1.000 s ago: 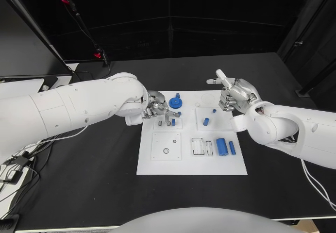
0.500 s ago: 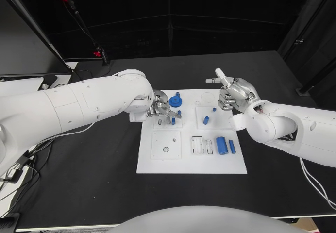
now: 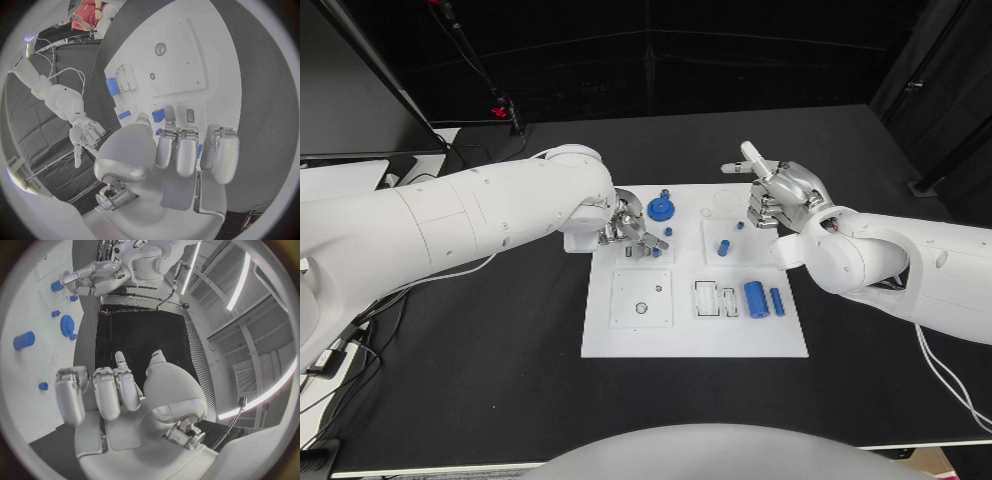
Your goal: Assemble the parts on the task board
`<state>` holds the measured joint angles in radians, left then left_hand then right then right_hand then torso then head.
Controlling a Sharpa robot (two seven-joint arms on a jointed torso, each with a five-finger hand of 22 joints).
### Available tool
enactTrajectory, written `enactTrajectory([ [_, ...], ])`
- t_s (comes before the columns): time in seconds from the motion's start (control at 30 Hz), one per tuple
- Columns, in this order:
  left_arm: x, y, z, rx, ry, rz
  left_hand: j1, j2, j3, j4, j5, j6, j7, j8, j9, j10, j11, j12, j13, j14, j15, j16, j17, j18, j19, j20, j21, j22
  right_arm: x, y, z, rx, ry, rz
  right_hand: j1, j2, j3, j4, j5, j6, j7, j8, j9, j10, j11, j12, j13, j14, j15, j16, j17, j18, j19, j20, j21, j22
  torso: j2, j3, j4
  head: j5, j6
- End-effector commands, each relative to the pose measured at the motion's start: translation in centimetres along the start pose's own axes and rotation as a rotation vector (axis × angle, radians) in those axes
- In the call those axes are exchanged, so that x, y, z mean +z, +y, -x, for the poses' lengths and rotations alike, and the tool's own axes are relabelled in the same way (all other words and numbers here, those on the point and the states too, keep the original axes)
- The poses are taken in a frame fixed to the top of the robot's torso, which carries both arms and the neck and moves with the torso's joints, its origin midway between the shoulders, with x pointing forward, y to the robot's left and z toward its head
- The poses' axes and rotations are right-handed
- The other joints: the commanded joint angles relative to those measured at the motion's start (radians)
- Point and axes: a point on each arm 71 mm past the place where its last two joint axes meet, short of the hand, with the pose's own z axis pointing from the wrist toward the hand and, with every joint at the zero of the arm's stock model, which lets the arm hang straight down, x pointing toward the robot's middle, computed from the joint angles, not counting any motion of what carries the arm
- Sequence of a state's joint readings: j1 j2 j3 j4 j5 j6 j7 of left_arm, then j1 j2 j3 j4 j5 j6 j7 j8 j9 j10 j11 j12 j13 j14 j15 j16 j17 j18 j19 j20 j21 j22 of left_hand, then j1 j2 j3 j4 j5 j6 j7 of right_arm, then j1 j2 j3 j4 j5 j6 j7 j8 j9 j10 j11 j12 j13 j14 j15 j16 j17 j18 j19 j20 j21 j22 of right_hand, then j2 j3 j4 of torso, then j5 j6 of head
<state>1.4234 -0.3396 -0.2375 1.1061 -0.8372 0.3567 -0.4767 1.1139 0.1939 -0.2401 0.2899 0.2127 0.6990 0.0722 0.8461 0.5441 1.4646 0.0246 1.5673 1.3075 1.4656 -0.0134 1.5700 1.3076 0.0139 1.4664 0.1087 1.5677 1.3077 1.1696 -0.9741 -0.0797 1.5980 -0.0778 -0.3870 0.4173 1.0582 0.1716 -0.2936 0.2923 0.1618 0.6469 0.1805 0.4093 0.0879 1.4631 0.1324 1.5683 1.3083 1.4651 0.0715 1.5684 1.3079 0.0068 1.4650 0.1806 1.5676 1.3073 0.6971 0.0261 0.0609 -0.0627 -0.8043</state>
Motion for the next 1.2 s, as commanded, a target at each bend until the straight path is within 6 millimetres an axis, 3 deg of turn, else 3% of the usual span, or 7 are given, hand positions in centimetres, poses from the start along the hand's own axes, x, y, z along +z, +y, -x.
enactTrajectory([
  [0.03,0.0,-0.1,0.1,0.014,-0.013,0.009,0.008,0.007,-0.003,0.000,-0.004,-0.002,0.009,-0.006,0.002,0.106,-0.002,0.003,0.263,0.105,-0.004,0.001,0.263,-0.014,0.104,-0.008,0.003,0.263,0.0,0.0,0.1,-0.001,-0.007,-0.014,-0.001,0.011,-0.007,0.001,-0.003,-0.009,0.034,0.006,-0.001,0.108,0.007,0.003,0.262,0.106,0.007,0.002,0.263,-0.007,0.106,0.006,0.003,0.263,0.001,-0.0004,0.0005,-0.004,0.000],
  [0.2,0.1,-0.4,0.3,0.013,-0.024,0.001,0.018,0.010,-0.004,0.000,-0.004,-0.005,0.010,-0.015,0.005,0.106,-0.001,0.003,0.263,0.105,-0.003,0.001,0.263,-0.014,0.104,-0.007,0.003,0.263,0.0,-0.1,0.1,-0.002,-0.009,-0.022,-0.001,0.011,-0.007,0.000,-0.003,-0.010,0.034,0.007,-0.001,0.108,0.007,0.003,0.262,0.106,0.007,0.002,0.263,-0.007,0.106,0.006,0.003,0.263,0.001,0.0014,-0.0001,-0.002,-0.001],
  [0.63,0.4,-1.0,0.5,0.009,-0.042,-0.007,0.019,0.009,-0.012,0.002,-0.008,-0.010,0.014,-0.027,0.010,0.106,0.003,0.003,0.263,0.105,0.000,0.001,0.263,-0.014,0.104,-0.006,0.003,0.263,0.0,-0.2,0.0,-0.001,-0.006,-0.033,-0.001,0.012,-0.007,0.000,-0.003,-0.010,0.034,0.007,-0.001,0.108,0.007,0.003,0.262,0.106,0.008,0.002,0.263,-0.007,0.106,0.006,0.003,0.263,0.000,0.0007,-0.0017,-0.004,-0.003],
  [0.97,0.6,-1.3,0.3,0.011,-0.041,0.000,0.084,0.018,-0.009,-0.001,0.013,-0.033,0.022,-0.057,0.030,0.106,0.011,0.003,0.263,0.105,0.007,0.001,0.263,-0.014,0.104,0.002,0.003,0.263,0.0,-0.2,-0.2,0.001,0.000,-0.036,-0.001,0.013,-0.007,0.000,-0.003,-0.011,0.035,0.007,-0.002,0.108,0.007,0.003,0.262,0.106,0.008,0.002,0.263,-0.007,0.106,0.006,0.003,0.263,0.000,0.0017,0.0003,-0.010,-0.005],
  [1.2,0.8,-1.2,0.0,0.015,-0.027,0.013,0.088,0.018,-0.009,-0.001,0.015,-0.033,0.023,-0.058,0.031,0.106,0.011,0.003,0.263,0.105,0.008,0.001,0.263,-0.014,0.104,0.002,0.003,0.263,0.0,-0.2,-0.3,0.002,0.002,-0.037,-0.001,0.014,-0.007,0.000,-0.002,-0.012,0.035,0.007,-0.002,0.108,0.007,0.003,0.262,0.106,0.008,0.002,0.263,-0.007,0.106,0.007,0.003,0.263,-0.001,0.0013,-0.0002,-0.012,-0.004],
])
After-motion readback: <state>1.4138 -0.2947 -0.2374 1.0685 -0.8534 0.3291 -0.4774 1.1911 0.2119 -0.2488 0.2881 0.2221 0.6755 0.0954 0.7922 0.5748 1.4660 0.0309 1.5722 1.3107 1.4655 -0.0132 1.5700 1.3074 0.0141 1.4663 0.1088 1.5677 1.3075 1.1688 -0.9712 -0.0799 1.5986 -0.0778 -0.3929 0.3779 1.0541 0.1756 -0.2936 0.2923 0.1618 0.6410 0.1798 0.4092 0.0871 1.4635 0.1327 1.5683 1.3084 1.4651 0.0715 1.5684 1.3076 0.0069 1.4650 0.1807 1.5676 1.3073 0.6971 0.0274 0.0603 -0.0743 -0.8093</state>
